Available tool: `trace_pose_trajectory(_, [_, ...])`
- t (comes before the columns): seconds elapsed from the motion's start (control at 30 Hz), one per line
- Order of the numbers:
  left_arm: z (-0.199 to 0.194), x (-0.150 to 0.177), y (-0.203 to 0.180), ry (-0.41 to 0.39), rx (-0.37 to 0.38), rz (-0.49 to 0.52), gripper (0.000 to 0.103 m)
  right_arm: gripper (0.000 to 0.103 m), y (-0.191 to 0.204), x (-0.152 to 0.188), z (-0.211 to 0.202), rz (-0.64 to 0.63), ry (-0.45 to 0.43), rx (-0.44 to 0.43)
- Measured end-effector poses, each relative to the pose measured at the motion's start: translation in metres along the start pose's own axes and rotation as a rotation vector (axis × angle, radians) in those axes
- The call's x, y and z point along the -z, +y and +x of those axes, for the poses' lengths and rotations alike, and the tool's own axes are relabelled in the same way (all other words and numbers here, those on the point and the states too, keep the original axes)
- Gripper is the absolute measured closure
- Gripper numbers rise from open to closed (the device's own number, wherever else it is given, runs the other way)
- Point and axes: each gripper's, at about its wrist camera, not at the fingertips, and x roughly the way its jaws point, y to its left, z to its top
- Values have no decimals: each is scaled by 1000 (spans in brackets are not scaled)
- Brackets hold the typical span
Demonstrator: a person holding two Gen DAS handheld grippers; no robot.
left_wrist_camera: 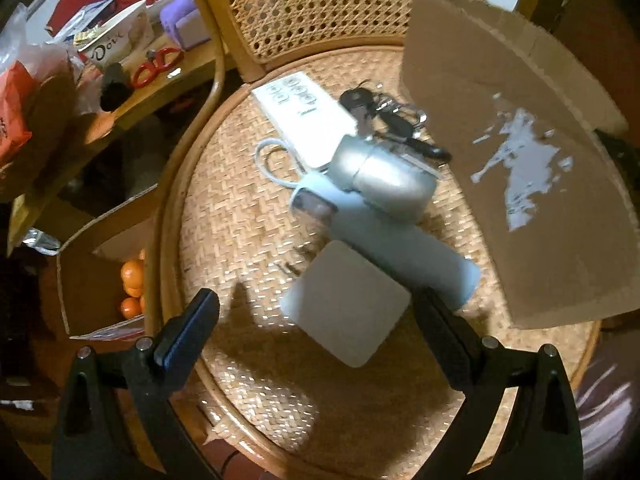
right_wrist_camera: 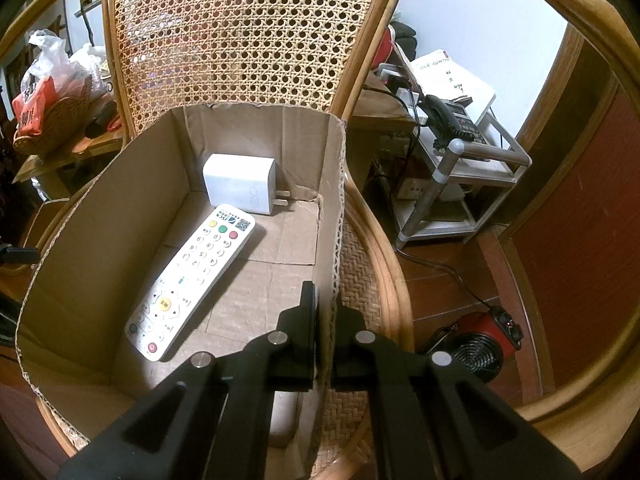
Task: Organize rigid objects
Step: 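Move the left gripper back over the remaining items on the seat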
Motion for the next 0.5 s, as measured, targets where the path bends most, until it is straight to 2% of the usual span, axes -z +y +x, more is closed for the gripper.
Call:
trace_pose_trajectory(0.17, [10,0,3,25,-3,-6,6,97,0,0,0,0,1,-1])
trace_pose_trajectory(0.3, [10,0,-1,-9,-38,44,6,97,0,0,1,2,2,-3])
trace_pose_trajectory(0.43, [10,-1,-1,-24,-34,57,8,97,-1,0,1,0,2,-1])
trace_pose_trajectory(0.5, [8,-1,1,-34,-9,52,22,97,-1,0,1,1,2,-1])
